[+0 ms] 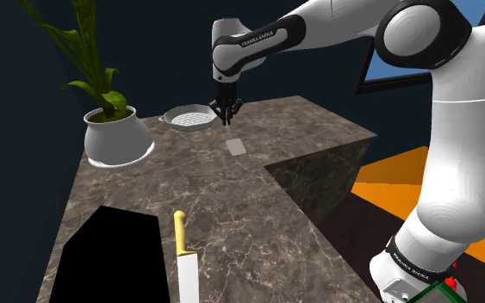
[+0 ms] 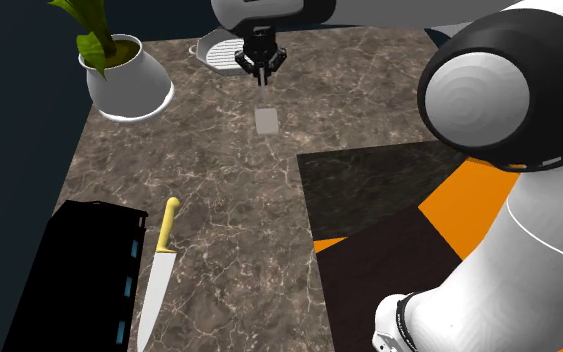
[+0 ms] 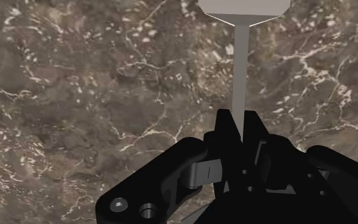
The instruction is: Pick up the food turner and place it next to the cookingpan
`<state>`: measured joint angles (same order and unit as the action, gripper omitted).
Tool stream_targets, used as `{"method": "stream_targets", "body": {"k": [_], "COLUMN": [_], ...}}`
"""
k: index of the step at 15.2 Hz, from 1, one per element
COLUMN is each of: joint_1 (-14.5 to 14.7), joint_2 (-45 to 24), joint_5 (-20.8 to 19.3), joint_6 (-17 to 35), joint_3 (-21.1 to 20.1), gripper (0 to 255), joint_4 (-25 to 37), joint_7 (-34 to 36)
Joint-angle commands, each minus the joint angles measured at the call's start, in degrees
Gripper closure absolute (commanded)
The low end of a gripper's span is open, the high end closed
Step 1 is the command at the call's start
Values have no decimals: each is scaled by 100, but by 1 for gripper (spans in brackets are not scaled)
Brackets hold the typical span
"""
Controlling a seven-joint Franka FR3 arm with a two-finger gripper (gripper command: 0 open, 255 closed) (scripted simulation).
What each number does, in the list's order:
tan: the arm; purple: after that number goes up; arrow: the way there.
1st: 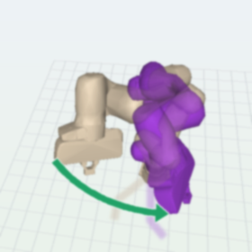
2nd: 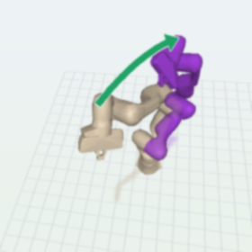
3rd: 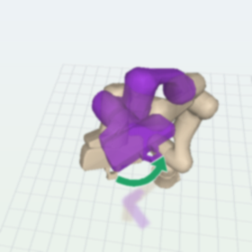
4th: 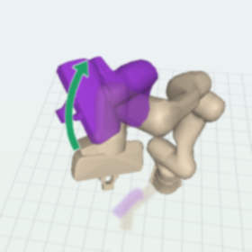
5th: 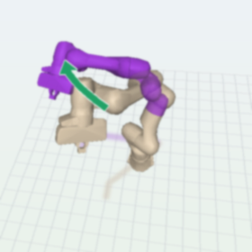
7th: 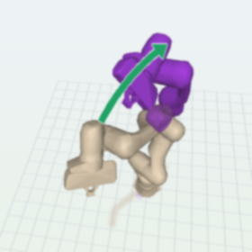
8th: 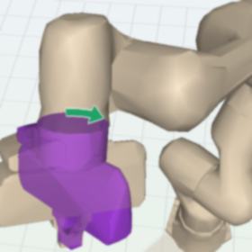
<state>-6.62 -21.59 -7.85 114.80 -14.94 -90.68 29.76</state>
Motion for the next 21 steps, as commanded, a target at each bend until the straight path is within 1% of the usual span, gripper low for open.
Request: {"method": "stream_targets", "body": {"k": [1, 14, 21], "joint_1": [-2, 21, 21], "joint_2": [-32, -396, -396], "joint_5": [-14, -156, -156], "joint_6": [128, 1008, 1007], "joint_3": [6, 71, 72], "gripper": [255, 255, 255], "joint_4": [-95, -625, -624], "joint_7": [9, 121, 120]}}
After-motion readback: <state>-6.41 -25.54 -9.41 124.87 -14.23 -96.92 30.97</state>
